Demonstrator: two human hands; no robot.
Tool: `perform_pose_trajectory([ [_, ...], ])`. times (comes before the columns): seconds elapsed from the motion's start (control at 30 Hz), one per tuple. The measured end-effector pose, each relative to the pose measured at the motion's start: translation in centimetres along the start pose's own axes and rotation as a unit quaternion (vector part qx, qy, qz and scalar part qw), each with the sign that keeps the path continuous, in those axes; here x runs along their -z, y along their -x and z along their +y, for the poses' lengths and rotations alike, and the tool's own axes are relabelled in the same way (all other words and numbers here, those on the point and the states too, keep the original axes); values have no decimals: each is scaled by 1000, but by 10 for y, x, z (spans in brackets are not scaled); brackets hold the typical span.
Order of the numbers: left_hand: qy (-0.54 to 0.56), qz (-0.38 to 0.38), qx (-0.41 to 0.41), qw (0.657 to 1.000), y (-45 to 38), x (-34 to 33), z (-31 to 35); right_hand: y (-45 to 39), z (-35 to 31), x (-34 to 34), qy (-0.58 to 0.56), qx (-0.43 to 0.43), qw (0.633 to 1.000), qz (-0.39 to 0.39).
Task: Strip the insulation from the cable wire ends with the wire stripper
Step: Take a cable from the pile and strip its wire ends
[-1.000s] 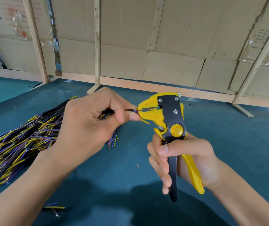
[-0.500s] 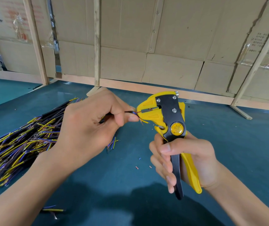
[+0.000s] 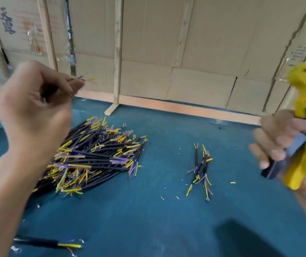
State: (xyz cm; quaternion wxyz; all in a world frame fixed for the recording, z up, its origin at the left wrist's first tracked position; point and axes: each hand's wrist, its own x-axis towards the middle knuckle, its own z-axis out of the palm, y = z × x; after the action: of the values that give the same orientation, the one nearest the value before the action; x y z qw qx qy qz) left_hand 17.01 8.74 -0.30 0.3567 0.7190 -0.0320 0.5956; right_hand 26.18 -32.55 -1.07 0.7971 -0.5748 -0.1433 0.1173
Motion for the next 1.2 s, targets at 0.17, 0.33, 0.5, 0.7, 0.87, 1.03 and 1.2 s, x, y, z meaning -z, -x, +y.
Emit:
perform_pose_trajectory([
  [0.17,-4,-65,-130,989,23,-36,38,7,-15,-33,0,95,994,-59],
  [0.33,-25,-117,-175,977,42,-38,39,18,27,-82,-1,31,980,-197],
  [0.5,-6,-111,-154,982,49,-39,44,27,56,-111,42,-42,965,-255],
  [0.7,-13,-96,-171,981,54,-41,46,35,71,-131,13,-62,963,-261],
  [0.87,-7,-89,-176,980,56,-43,48,33,73,-132,-14,-66,963,-263],
  [1.03,-1,-100,-167,981,60,-44,51,34,75,-132,-22,-69,960,-271],
  [1.2,0,-98,-170,981,61,-44,54,35,73,-132,-34,-69,958,-276],
])
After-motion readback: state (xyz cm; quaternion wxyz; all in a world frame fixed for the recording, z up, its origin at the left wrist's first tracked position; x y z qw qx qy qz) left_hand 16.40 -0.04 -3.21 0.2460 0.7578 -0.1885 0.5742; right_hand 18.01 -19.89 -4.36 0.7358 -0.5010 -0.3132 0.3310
